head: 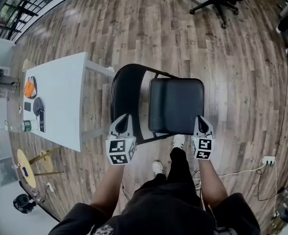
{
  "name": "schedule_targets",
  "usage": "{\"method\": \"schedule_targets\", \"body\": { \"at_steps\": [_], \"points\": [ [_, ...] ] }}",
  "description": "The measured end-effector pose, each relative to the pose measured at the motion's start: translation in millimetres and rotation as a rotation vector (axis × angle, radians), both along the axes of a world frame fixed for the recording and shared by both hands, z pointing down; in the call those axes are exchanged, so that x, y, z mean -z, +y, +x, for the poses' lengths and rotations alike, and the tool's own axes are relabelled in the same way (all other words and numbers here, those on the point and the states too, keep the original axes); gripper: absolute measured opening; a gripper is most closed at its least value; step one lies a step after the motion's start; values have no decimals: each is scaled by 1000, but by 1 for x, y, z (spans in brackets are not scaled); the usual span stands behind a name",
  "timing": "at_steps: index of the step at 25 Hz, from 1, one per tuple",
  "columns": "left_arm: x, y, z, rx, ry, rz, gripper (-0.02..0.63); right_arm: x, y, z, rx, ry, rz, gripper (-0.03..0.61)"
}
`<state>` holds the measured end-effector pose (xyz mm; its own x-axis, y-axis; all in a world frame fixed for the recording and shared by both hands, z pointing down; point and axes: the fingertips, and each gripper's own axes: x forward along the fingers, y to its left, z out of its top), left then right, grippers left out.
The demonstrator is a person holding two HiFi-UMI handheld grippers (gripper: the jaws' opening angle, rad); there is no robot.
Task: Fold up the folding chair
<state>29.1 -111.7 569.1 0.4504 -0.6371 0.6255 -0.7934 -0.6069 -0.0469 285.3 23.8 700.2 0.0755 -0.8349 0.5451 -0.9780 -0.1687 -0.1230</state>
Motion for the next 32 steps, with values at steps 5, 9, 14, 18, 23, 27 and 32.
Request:
{"method": "schedule_targets", "body": {
  "at_steps": [5, 9, 14, 18, 23, 27, 32],
  "points": [
    [-7, -28, -7, 48, -150, -10, 5, -60, 8, 16, 47, -121, -99, 16],
    [-17, -47, -33, 100, -275, -68, 30, -111, 18, 14, 124, -231, -209, 209],
    [-33, -52, -60, 123, -325, -193, 236, -163, 29, 19, 153, -309, -323, 272],
    [-63, -50, -67, 106, -325, -330, 287, -204, 37, 27, 149, -378, -405, 307],
    [-88, -64, -70, 129, -277, -400, 302, -257, 50, 43, 106, -496, -485, 324],
    [-111, -65, -75, 135, -212, -485, 302, -291, 62, 46, 92, -621, -513, 325],
    [-120, -76, -69, 118, -142, -477, 302, -321, 64, 44, 114, -720, -491, 328]
  ]
}}
